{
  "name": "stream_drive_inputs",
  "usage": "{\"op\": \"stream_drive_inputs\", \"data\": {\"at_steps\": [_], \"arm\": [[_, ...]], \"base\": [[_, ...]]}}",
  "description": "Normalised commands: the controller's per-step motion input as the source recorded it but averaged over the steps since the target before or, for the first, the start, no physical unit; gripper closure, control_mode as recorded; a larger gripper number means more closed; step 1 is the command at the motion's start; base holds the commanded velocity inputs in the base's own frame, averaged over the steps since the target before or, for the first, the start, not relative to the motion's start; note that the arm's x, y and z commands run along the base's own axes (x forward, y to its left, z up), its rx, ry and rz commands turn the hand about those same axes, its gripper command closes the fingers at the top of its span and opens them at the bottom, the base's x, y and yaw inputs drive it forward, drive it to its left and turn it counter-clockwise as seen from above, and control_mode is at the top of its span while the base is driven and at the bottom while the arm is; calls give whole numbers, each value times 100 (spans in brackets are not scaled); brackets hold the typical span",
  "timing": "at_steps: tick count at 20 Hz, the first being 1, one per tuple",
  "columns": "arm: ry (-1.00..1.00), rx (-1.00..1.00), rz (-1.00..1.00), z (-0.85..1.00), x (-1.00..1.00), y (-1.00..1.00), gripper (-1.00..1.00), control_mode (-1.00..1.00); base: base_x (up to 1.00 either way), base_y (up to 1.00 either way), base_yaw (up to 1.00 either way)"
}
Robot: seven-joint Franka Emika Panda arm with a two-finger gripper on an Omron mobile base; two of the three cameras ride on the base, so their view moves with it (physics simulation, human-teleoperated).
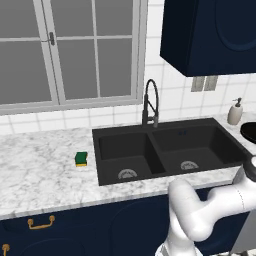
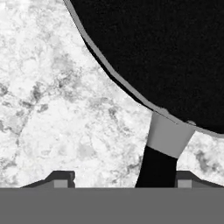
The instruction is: Pick the pan and sponge and place them into the sink. Then turn on the water.
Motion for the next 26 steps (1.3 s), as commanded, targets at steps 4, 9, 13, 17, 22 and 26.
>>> {"op": "stream_drive_inputs", "data": {"at_steps": [4,9,13,17,22,26], "arm": [[23,33,18,0,-54,-2,-100,-100],[12,29,3,0,-51,50,100,-100],[2,26,0,1,-15,63,100,-100],[-3,31,0,8,-8,52,100,-100],[-6,28,0,23,-23,59,100,-100],[0,29,0,47,-28,43,100,-100]], "base": [[0,0,0],[0,0,0],[0,0,0],[0,0,0],[0,0,0],[0,0,0]]}}
